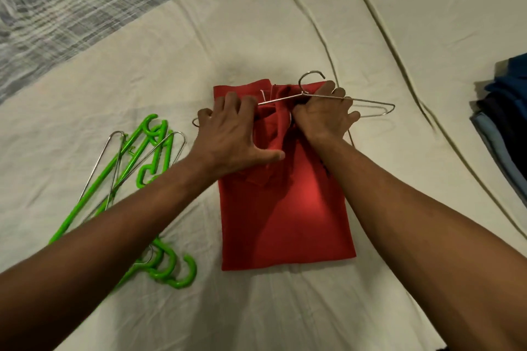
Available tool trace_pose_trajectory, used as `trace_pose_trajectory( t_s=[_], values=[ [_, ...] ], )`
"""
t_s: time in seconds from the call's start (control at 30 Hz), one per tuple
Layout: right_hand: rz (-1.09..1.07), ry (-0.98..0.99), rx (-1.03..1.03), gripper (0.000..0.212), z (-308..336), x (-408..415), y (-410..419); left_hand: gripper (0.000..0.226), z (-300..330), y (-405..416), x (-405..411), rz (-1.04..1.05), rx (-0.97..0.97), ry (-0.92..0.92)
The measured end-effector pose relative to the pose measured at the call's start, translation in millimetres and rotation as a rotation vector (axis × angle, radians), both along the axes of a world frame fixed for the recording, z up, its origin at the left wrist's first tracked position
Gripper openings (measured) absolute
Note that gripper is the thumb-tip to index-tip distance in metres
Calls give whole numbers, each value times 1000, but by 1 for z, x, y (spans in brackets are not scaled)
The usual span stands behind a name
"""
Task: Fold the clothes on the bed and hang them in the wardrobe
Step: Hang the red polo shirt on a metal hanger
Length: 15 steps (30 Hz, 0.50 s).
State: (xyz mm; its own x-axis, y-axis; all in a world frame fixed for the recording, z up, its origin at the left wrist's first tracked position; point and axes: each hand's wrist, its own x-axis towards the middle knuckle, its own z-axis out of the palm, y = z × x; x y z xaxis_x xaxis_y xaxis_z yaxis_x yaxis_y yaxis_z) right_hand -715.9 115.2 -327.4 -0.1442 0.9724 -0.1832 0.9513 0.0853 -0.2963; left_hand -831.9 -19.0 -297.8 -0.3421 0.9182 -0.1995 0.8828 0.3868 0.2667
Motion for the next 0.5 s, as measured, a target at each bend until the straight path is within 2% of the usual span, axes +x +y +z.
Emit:
trace_pose_trajectory(
  t_s=[0.13, 0.23, 0.3, 0.4, 0.43, 0.5],
  values=[
    [-61, -17, 47, 54, -2, 0, -4, 57, -9, -2, 10, 44, 204, -81],
    [-128, 11, 49, 55, -6, 4, -11, 41, -15, -14, 11, -28, 270, -72],
    [-127, 7, 57, 64, -13, 11, -17, 54, -14, -21, 13, -63, 260, -29],
    [-106, 9, 33, 79, -23, 26, -27, 96, -13, -31, 16, -104, 175, 84],
    [-99, 27, 34, 81, -25, 30, -31, 103, -15, -34, 17, -121, 139, 129],
    [-86, 74, 27, 84, -24, 37, -39, 101, -18, -38, 19, -138, 104, 193]
  ],
)
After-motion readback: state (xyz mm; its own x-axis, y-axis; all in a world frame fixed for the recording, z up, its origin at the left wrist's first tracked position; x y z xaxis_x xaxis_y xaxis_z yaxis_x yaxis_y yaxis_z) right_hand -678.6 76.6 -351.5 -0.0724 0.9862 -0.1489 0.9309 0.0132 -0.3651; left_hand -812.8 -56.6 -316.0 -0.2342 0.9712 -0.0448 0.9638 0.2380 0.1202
